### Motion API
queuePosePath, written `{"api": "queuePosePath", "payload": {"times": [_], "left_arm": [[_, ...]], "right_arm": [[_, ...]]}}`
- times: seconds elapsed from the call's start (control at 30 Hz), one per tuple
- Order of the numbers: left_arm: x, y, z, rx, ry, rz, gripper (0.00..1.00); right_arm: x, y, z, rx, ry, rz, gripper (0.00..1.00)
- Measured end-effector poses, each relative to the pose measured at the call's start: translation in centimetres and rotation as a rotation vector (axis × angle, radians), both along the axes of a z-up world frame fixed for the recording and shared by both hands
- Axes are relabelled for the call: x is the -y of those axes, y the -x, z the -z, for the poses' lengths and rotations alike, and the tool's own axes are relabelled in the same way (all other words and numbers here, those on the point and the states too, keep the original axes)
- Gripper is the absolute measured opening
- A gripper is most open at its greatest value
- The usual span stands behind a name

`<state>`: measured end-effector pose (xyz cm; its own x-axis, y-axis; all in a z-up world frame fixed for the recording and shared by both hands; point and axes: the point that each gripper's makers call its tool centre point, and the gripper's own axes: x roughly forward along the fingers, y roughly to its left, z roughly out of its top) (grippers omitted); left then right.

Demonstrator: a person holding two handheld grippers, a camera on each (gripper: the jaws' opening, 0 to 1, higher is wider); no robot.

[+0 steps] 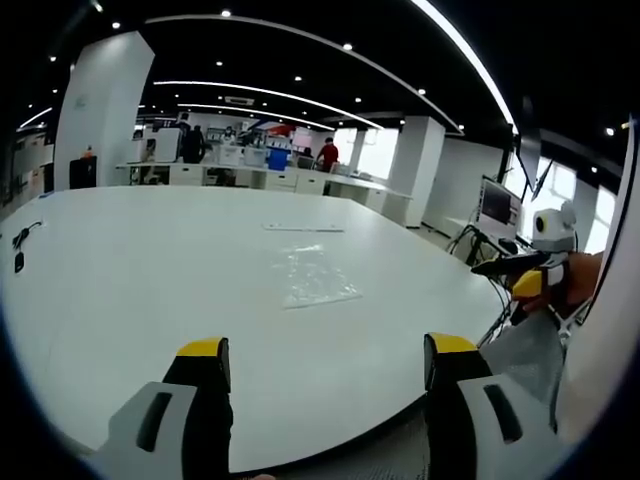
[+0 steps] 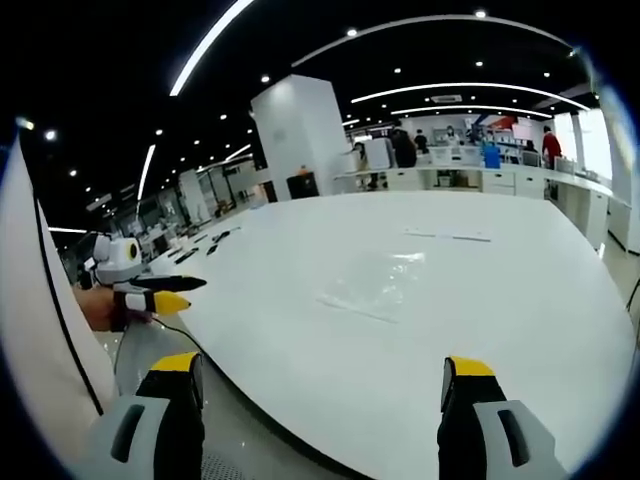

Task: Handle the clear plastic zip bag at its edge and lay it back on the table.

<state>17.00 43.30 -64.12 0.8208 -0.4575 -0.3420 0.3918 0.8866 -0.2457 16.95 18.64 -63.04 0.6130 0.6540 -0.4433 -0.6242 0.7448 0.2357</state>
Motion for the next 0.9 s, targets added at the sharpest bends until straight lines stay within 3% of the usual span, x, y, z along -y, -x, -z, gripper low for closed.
{"api": "queuePosePath", "payload": {"times": [0.9], "left_arm": [[-0.01, 0.07, 0.69, -0.020, -0.017, 0.015, 0.78]], "right_arm": [[-0.17, 0.59, 0.89, -0.038, 0.006, -0.013, 0.99]]}}
